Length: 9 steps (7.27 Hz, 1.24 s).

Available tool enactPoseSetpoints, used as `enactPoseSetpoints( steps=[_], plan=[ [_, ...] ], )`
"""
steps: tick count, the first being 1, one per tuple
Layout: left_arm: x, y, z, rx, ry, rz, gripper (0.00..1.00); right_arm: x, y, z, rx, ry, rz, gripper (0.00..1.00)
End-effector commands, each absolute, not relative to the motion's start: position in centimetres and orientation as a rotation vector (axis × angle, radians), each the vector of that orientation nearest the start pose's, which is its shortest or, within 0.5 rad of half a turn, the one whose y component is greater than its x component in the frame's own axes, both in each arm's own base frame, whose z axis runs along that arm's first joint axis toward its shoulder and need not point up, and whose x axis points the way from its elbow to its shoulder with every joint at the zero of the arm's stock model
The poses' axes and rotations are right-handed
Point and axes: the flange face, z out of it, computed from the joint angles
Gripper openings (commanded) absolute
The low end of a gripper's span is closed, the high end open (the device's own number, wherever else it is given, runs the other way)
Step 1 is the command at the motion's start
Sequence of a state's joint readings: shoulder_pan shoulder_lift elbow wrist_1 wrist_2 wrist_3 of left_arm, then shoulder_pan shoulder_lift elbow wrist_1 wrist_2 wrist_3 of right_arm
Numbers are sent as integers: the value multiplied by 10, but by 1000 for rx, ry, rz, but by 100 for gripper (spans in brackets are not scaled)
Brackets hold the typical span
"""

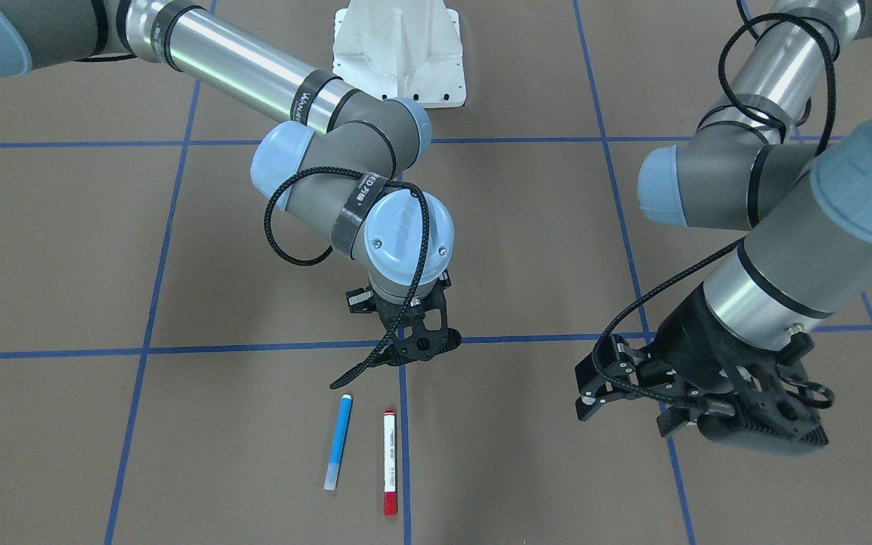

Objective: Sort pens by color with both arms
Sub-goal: 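Lower the right gripper into the cup onto the green highlighter and grasp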

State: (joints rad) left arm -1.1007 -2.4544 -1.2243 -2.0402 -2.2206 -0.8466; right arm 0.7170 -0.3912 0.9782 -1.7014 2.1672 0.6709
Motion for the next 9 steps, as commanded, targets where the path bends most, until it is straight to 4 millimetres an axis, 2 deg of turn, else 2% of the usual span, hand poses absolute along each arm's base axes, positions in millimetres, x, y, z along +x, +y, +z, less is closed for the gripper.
enactPoseSetpoints(
  steps=[1, 4, 5, 6, 8, 9],
  plan=[
    [292, -733, 188, 396, 1060, -17, 100, -590, -612, 135, -77, -736, -304, 30],
    [291, -733, 188, 398, 1061, -16, 100, -593, -607, 137, -81, -735, -310, 35],
    [291, -733, 187, 396, 1063, -21, 100, -593, -607, 138, -81, -735, -310, 11],
    [291, -733, 187, 396, 1063, -21, 100, -590, -605, 130, -71, -747, -311, 0],
    [293, -733, 179, 396, 1070, -27, 100, -577, -605, 116, -49, -770, -303, 0],
    [293, -733, 179, 396, 1070, -27, 100, -560, -609, 101, -24, -788, -294, 0]
  ],
)
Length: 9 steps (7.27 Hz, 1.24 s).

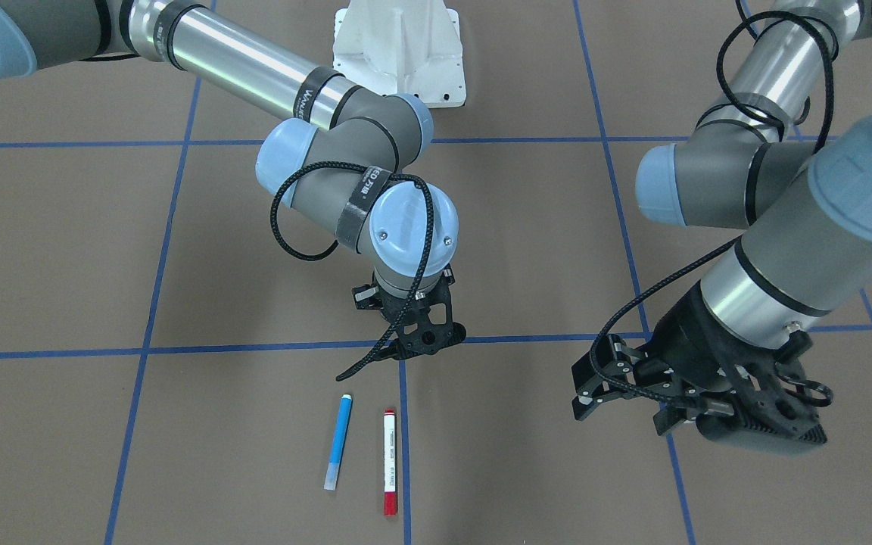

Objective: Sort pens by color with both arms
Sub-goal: 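Lower the right gripper into the cup onto the green highlighter and grasp, then lift the green highlighter out of the cup with the right gripper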

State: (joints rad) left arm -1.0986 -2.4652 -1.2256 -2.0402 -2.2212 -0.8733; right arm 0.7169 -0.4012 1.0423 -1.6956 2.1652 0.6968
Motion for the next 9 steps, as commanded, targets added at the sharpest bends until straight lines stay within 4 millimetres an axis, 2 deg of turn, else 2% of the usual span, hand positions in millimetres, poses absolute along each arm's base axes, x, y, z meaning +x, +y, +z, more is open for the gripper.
enactPoseSetpoints(
  steps=[1, 4, 6, 8, 9],
  plan=[
    [293, -733, 177, 398, 1072, -26, 100, -542, -606, 86, -7, -791, -282, 0],
    [296, -731, 177, 393, 1074, -24, 100, -454, -617, 42, 93, -836, -220, 0],
    [297, -731, 180, 387, 1075, -23, 100, -422, -619, 25, 167, -833, -127, 0],
    [296, -730, 186, 388, 1074, -20, 100, -418, -628, 20, 381, -789, 83, 0],
    [294, -727, 194, 386, 1073, -22, 100, -451, -613, 35, 521, -792, 149, 0]
  ],
)
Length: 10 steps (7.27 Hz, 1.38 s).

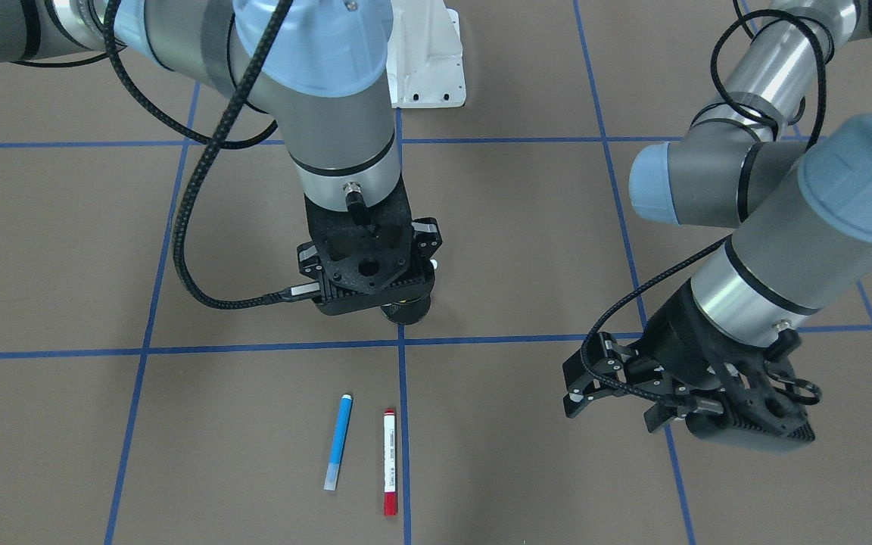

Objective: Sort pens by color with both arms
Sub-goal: 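Lift the green highlighter out of the cup with the right gripper, then carry the green highlighter beside the red-capped marker and release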

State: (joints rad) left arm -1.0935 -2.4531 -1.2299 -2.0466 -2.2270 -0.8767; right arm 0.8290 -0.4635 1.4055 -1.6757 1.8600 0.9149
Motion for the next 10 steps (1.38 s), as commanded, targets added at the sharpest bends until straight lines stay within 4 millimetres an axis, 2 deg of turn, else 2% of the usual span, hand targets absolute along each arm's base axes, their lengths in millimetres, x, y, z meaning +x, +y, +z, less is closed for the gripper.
enactPoseSetpoints(
  steps=[1, 2, 4, 5, 6, 7, 8, 10],
  plan=[
    [294, -726, 207, 374, 1067, -25, 100, -474, -603, 58, 592, -785, 184, 0],
    [294, -726, 215, 368, 1063, -28, 100, -483, -600, 63, 676, -739, 218, 0],
    [289, -717, 207, 383, 1078, -27, 100, -502, -592, 86, 860, -635, 305, 0],
    [290, -716, 219, 370, 1071, -32, 100, -514, -594, 101, 911, -570, 335, 0],
    [290, -716, 224, 366, 1066, -31, 100, -532, -603, 123, 928, -549, 367, 0],
    [292, -717, 228, 360, 1062, -31, 100, -555, -617, 148, 976, -605, 395, 0],
    [291, -717, 234, 356, 1057, -33, 100, -566, -625, 162, 990, -624, 403, 0],
    [303, -711, 248, 340, 1049, -20, 100, -580, -618, 153, 1023, -606, 409, 0]
  ],
)
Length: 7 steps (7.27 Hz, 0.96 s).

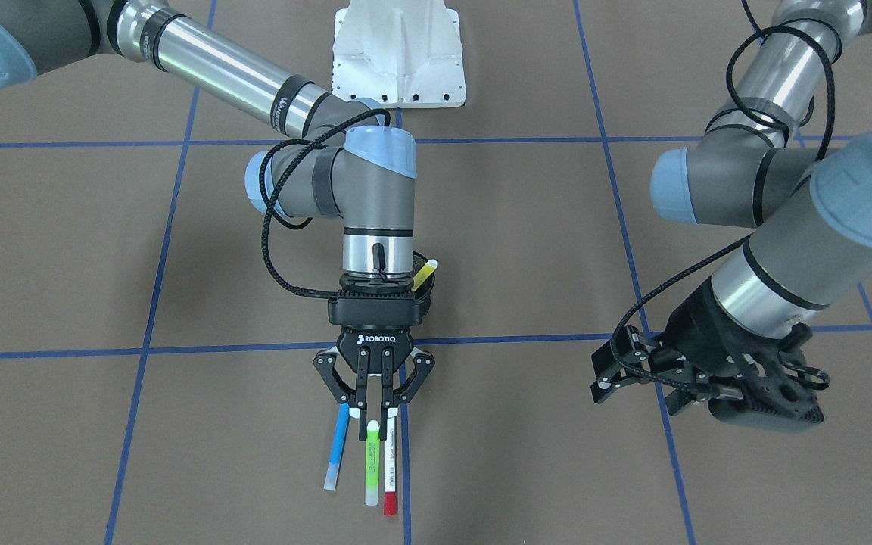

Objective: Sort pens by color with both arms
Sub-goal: 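Carry the green highlighter beside the red-capped marker and release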

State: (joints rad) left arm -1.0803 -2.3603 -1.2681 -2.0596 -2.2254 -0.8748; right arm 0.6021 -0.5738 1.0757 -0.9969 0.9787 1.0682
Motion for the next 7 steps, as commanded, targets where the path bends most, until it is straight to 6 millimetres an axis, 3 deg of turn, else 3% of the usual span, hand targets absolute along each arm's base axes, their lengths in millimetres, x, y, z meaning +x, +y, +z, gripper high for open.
enactPoseSetpoints(
  steps=[1, 2, 5, 7],
  plan=[
    [304, -713, 256, 332, 1043, -23, 100, -595, -619, 151, 1039, -564, 410, 0],
    [304, -712, 267, 327, 1039, -26, 100, -606, -624, 154, 1031, -535, 393, 0],
    [304, -713, 287, 321, 1035, -29, 100, -612, -628, 150, 1036, -512, 366, 0],
    [304, -713, 292, 316, 1031, -32, 100, -631, -635, 122, 1031, -509, 354, 0]
  ],
)
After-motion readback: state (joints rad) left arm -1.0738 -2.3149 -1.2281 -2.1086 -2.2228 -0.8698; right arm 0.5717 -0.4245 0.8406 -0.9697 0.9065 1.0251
